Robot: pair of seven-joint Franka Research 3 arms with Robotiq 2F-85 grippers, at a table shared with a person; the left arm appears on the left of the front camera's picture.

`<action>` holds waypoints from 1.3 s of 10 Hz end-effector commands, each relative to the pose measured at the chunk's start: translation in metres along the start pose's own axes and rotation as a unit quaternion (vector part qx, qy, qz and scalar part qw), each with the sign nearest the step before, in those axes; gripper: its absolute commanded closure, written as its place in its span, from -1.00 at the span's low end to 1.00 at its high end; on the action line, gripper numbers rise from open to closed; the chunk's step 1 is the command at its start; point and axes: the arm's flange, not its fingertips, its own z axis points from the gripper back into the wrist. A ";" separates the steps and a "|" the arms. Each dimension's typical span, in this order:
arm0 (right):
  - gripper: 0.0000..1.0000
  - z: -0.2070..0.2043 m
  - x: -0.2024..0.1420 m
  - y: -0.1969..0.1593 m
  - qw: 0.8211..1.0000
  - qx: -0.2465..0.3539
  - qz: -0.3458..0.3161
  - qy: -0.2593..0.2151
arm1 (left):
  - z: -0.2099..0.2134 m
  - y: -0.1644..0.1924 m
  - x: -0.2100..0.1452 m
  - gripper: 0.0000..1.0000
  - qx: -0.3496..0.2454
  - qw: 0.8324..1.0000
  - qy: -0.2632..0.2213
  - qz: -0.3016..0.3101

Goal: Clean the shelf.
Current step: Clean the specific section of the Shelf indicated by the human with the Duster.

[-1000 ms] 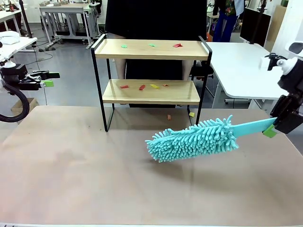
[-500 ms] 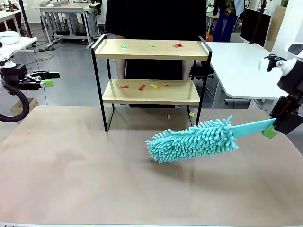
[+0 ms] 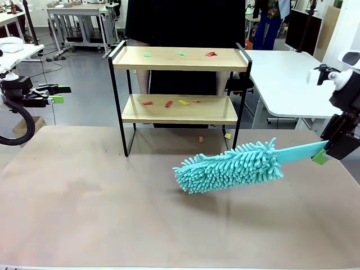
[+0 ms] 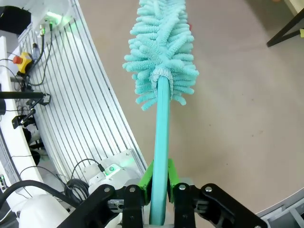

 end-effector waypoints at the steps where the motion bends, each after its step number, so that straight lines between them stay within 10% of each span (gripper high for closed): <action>1: 0.76 0.004 0.002 -0.002 1.000 -0.003 -0.004 -0.001 | 0.000 -0.002 0.002 -1.00 -0.001 1.000 0.001 -0.005; 13: 0.76 0.004 0.002 -0.002 1.000 -0.003 -0.004 -0.001 | 0.000 -0.002 0.002 -1.00 -0.001 1.000 0.001 -0.005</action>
